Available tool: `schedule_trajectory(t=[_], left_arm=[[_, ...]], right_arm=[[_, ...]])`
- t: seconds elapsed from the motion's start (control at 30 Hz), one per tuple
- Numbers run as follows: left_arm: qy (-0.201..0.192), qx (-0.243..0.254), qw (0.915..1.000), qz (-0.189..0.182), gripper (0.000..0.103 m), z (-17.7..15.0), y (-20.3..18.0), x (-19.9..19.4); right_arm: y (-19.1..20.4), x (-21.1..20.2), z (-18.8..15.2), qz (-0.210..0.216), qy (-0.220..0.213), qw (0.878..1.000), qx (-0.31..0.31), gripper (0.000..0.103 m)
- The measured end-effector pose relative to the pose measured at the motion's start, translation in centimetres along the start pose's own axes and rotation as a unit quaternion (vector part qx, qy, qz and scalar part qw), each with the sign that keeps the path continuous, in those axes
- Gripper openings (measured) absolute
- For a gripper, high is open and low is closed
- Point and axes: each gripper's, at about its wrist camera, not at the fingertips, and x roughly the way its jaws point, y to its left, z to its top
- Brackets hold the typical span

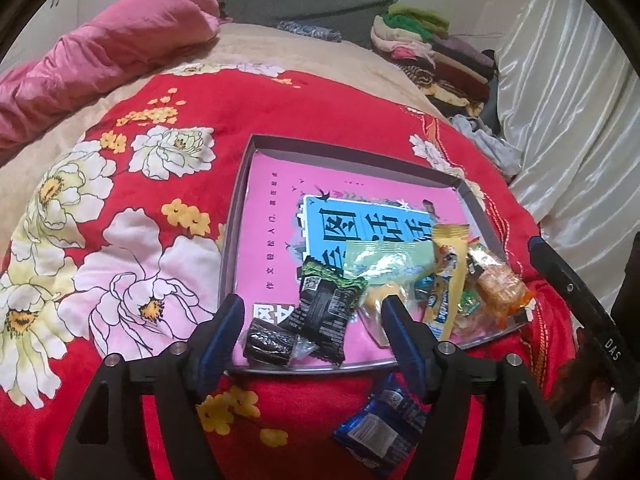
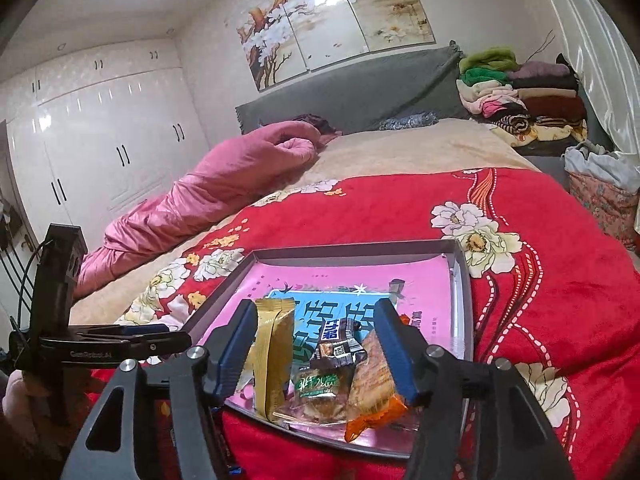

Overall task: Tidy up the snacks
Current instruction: 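Withdraw both tools from the tray toward the remaining snacks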

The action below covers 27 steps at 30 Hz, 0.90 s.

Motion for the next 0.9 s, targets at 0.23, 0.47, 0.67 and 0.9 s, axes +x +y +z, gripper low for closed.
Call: schedule_trajectory(t=[0.23,0.47,0.67,0.9], left_arm=[[-0.004,0.008,0.9999,-0.012,0.076,-0.2,-0.7,-0.7],[-0.003,0.015,0.9997,-0.018,0.077,-0.8,-1.3,-1.4],[0.002,0.021,0.9994,-0.026,0.077,-1.5,-1.6,-1.9],[0.017,0.043,0.9984,-0.032,0.077,-3.0,-2.2,-2.2]], right_arm=[[0.4,-0.7,-0.3,-0.001,0.004,1.0,-0.009,0.063],[1.5,-1.7,-0.7,0.001,0.009,1.0,-0.028,0.071],[2.6,-2.6,-1.6,-0.004,0.026,0.999,-0.045,0.072],[3.6,-2.8,-3.1,-0.024,0.059,0.996,-0.064,0.072]])
